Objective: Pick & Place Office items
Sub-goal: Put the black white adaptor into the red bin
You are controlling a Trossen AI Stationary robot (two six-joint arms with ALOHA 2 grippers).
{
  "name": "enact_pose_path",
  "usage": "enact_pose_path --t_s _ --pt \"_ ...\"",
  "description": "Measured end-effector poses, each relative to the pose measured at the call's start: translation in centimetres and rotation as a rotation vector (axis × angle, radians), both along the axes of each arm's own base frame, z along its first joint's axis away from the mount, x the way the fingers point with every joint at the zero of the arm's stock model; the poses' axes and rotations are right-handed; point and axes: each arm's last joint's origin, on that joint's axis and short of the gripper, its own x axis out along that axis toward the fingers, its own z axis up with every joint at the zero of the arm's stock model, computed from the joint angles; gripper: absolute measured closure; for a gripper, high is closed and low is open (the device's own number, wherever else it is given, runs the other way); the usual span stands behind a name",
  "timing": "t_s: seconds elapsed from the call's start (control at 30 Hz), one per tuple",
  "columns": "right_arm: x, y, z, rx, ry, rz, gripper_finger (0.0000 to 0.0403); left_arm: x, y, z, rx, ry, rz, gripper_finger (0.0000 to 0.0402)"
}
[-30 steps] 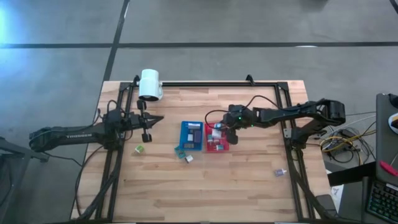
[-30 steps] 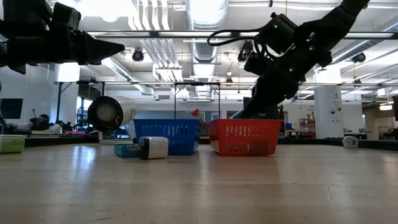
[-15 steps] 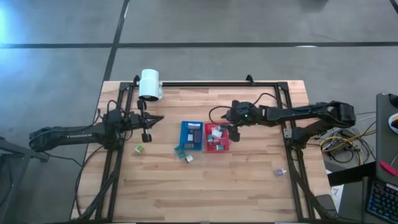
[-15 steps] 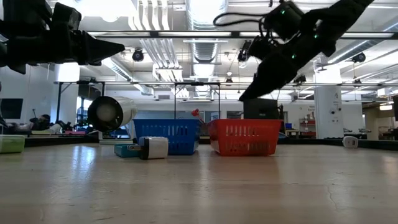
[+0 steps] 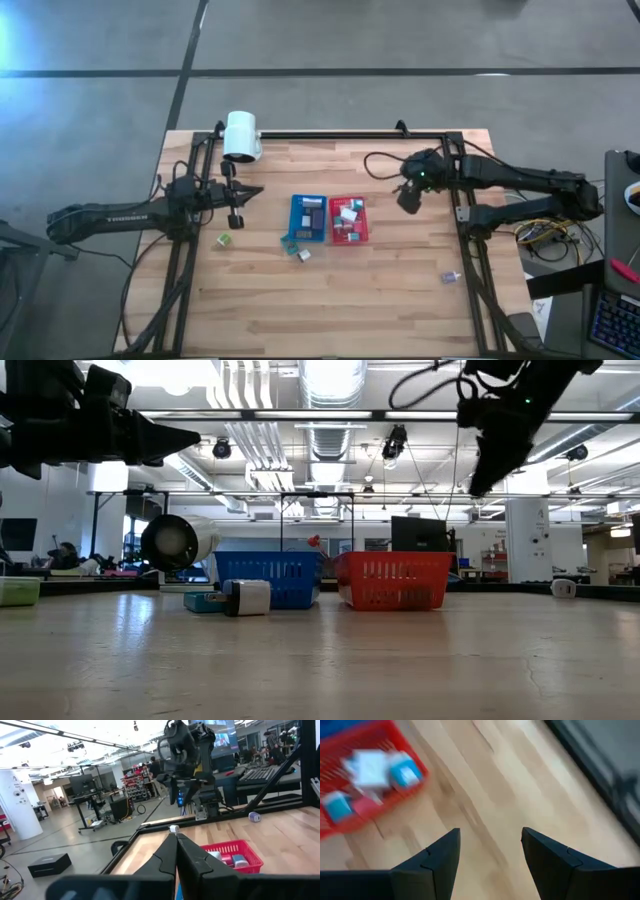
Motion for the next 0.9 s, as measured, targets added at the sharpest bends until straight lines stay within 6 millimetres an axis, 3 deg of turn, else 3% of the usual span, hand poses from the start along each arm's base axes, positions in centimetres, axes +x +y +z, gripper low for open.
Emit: enact_pose_path --t_s 0.2,0.53,0.9 --pt "-2.0 -2.3 -0.8 0.13 0.234 -0.244 0.0198 0.0 0.0 0.0 -0.011 -0.001 -0.001 0.0388" --pt "-2.6 -7.5 -4.8 0.335 0.532 -0.301 0.0181 0.0 0.0 0.0 0.0 0.0 0.0 0.0388" --pt "-2.7 -10.4 -8.3 0.418 0.783 -0.354 0.0121 0.0 0.0 0.0 0.001 0.0 0.0 0.0388"
